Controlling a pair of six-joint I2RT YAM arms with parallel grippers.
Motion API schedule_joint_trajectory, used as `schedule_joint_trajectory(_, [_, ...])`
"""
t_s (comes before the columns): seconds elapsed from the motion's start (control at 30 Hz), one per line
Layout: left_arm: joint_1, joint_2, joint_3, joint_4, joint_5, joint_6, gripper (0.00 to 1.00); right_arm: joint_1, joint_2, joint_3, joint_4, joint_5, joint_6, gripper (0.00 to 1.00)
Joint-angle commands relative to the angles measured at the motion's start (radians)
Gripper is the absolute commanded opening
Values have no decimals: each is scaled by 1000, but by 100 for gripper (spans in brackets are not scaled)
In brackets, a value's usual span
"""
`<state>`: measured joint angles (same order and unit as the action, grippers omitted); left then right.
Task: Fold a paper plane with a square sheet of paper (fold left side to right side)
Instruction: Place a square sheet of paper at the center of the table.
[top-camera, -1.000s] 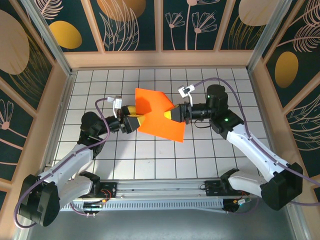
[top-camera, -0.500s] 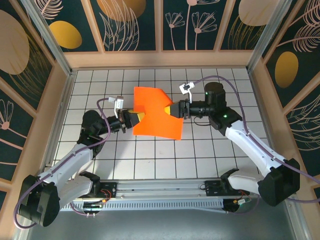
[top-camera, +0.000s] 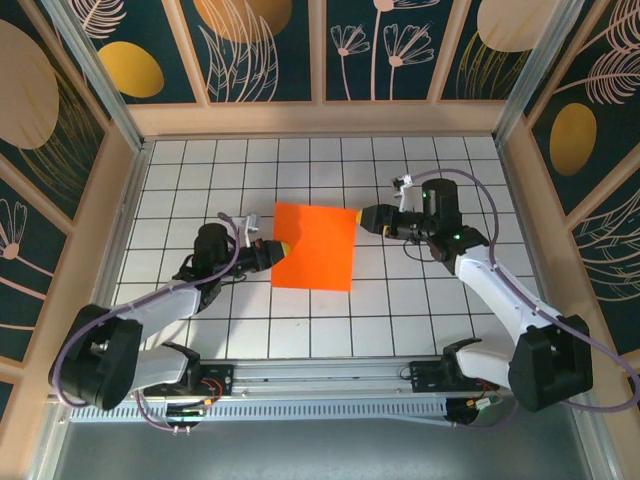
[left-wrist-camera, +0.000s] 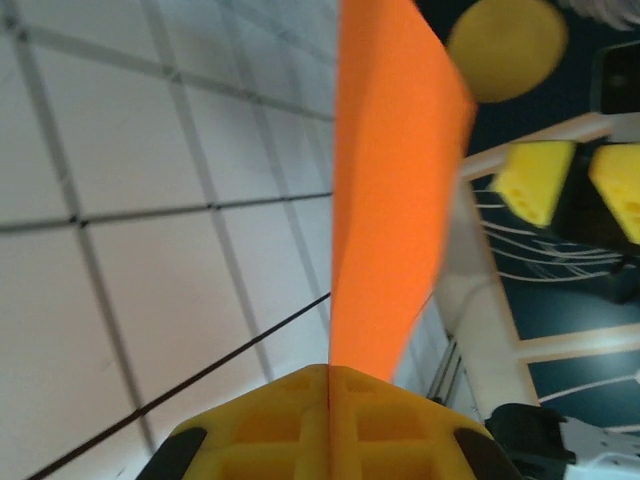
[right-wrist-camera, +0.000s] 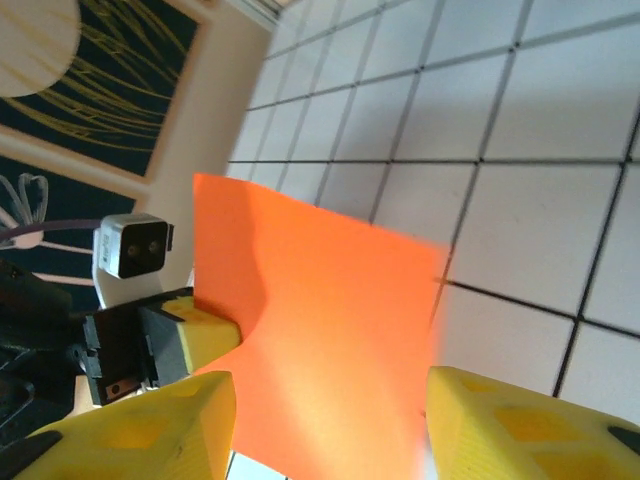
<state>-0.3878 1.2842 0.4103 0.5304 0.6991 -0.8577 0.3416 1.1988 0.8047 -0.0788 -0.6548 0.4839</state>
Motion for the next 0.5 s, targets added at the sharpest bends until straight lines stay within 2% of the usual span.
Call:
schedule_joint_trajectory(0.0, [3,68,-8,-56,-25,-8,0,-1,38,-52,51,58,46,44])
schedule_joint_trajectory(0.13, [3,145,13,-99,-20,29,0,19,95,-95,105,73,88,31])
schedule_joint_trajectory(0.3, [3,184,61,-215,-66,92,0,92,200,-91,127,129,99,14])
schedule_joint_trajectory(0.47, [3,202,65,-225,-71,91,0,161,333,-48,137,172,101,0])
